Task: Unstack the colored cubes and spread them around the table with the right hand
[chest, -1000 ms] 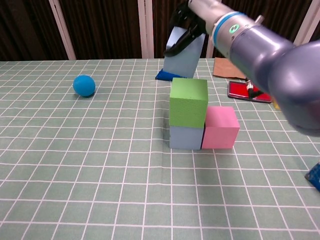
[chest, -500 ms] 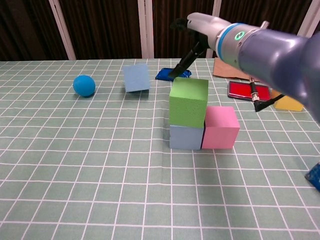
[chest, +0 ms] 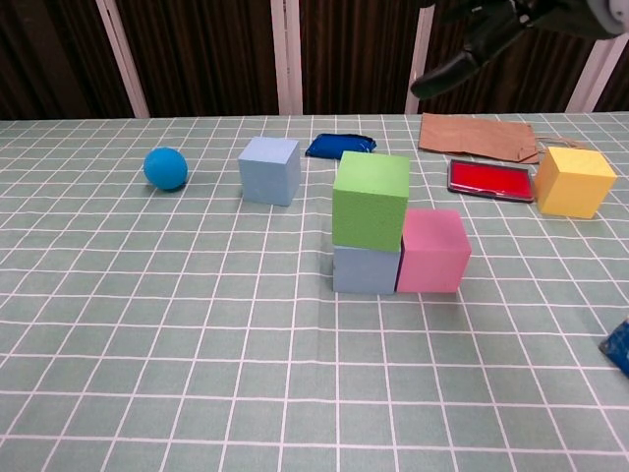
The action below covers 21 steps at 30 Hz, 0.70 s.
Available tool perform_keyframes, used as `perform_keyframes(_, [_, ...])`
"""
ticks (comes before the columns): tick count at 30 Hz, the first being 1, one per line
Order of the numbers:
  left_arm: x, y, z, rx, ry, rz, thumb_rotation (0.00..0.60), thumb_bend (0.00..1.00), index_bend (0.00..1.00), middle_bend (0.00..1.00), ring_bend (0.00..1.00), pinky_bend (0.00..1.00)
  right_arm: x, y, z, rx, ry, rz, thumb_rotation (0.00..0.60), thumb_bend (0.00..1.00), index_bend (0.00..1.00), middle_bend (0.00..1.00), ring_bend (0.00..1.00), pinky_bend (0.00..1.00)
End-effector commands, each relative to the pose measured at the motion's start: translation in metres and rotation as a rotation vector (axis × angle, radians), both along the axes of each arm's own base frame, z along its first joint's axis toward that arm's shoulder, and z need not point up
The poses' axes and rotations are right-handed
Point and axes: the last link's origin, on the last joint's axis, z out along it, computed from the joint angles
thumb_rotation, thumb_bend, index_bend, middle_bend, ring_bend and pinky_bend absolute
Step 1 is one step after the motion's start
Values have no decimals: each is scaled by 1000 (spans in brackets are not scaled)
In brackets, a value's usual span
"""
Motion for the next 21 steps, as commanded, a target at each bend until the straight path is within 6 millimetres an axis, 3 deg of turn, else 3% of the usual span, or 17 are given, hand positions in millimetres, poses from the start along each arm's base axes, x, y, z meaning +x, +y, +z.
perform_keyframes(1, [0, 1, -1, -6, 1, 2, 600, 285, 138, 0, 0, 10, -14, 23, -7, 57, 50, 2, 600, 130, 0, 0, 33, 0])
perform_keyframes(11, [-1, 0, 1, 4, -5, 5, 600, 285, 138, 0, 0, 9, -6, 42, -52, 139, 32, 0, 600, 130, 0, 0, 33, 0])
perform_keyframes(21, [-2, 1, 3, 5, -11, 20, 600, 285, 138, 0, 0, 9, 17, 36, -86, 55, 1, -7, 600, 129, 0, 0, 25, 0])
